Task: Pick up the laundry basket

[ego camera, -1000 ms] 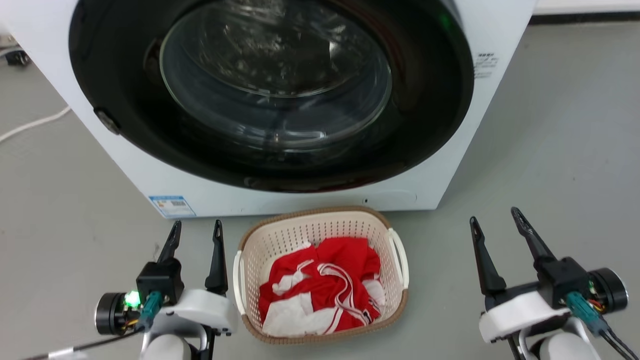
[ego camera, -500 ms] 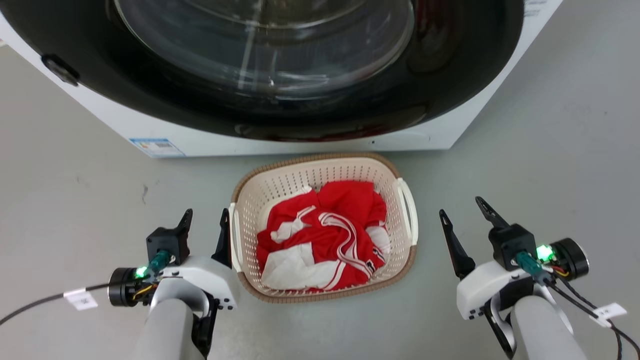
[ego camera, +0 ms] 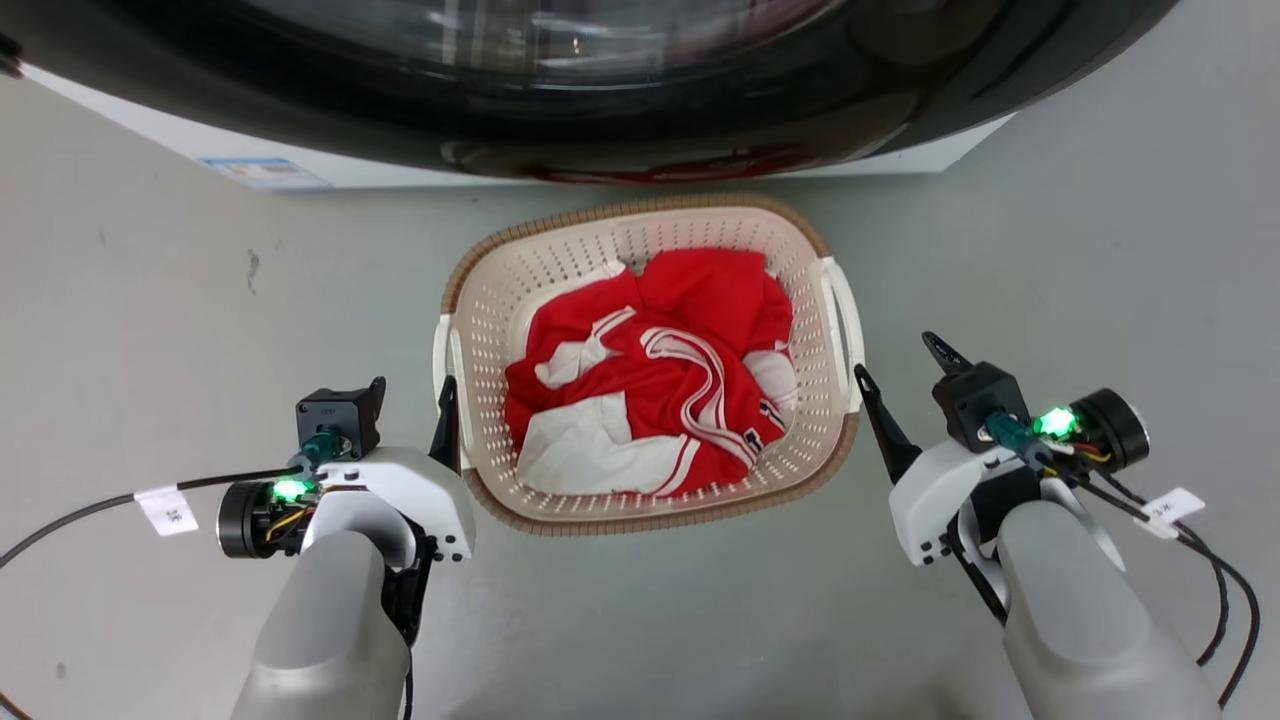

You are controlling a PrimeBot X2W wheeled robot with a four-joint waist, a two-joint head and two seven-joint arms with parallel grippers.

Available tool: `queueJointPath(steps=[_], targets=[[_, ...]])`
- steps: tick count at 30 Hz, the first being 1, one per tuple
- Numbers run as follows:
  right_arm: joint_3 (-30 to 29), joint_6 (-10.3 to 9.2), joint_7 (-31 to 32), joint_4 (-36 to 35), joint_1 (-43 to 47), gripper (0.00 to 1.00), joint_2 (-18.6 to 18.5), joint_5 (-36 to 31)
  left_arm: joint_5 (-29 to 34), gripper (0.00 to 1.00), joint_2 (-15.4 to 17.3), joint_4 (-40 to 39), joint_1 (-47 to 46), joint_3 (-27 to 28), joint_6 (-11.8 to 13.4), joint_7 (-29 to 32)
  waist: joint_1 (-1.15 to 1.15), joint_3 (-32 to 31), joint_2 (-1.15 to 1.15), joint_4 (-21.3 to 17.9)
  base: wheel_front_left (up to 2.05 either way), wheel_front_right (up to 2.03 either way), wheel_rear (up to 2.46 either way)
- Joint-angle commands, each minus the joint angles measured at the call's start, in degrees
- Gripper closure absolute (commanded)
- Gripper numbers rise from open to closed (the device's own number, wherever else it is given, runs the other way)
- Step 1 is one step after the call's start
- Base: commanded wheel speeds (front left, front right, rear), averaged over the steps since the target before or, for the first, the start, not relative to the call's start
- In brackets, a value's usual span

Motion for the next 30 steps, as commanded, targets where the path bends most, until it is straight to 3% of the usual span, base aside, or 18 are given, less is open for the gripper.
queueJointPath(steps=[1,19,30], targets=[[0.3,-0.04,-0.1,1.4,-2.0,0.0,-0.4,-0.4,-0.2,0.0,0.4,1.2,-1.3,0.2,-0.1,-0.1,-0.01,2.3,0.0,0.5,0.0,0.0,0.0],[0.2,-0.04,-0.1,15.9,-14.4,0.0,-1.1,-2.3,-0.9,0.0,0.3,11.6,-10.2,-1.5,-1.6,-0.1,-0.01,11.3,0.0,1.9,0.0,0.0,0.0],[-0.3,-0.04,-0.1,20.8,-19.2,0.0,-0.9,-3.8,-1.4,0.0,0.0,15.6,-14.3,-4.0,-2.2,-0.1,-0.01,14.3,0.0,2.5,0.0,0.0,0.0]])
